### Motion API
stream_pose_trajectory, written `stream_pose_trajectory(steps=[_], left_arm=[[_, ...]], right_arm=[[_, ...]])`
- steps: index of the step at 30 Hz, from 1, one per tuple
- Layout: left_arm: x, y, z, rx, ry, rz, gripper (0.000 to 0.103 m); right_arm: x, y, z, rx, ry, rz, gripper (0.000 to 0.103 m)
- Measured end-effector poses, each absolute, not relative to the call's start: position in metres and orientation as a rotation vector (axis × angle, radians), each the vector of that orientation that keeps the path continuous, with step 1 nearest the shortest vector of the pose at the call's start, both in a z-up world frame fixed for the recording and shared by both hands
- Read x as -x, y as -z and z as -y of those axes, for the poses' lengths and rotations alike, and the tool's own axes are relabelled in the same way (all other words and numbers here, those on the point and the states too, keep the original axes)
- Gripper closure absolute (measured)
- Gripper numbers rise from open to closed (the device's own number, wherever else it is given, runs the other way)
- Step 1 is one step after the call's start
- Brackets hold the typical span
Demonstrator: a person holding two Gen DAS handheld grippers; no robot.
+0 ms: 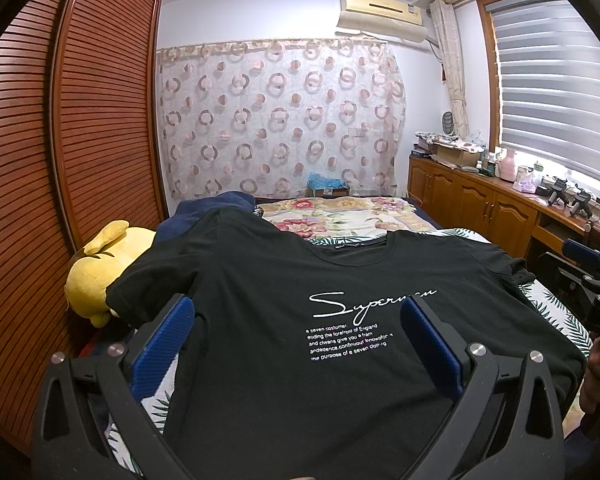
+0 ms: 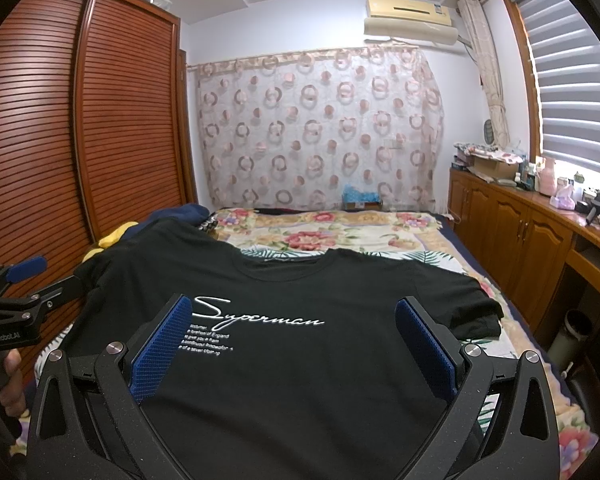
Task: Fold small clothes
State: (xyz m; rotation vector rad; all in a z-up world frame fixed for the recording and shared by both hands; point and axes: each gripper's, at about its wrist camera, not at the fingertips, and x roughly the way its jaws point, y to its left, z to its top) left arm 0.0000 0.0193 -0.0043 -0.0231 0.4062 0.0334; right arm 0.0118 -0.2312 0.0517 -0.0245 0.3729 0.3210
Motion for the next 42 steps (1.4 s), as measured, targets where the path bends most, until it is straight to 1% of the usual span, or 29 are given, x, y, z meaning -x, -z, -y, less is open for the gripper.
stream_pose_trajectory(steps=[31, 42], left_arm=[[0.000, 0.003, -0.017, 0.018, -0.034, -0.405, 0.000], [-0.009, 0.007, -0.037, 0.030, -0.049, -0.443, 0.000]], right_arm=[[-0.013, -0.047, 0.234, 0.023, -0.322, -0.373, 0.000], [-0.026, -0.033, 0.225, 0.034, -0.350, -0.418, 0.000]])
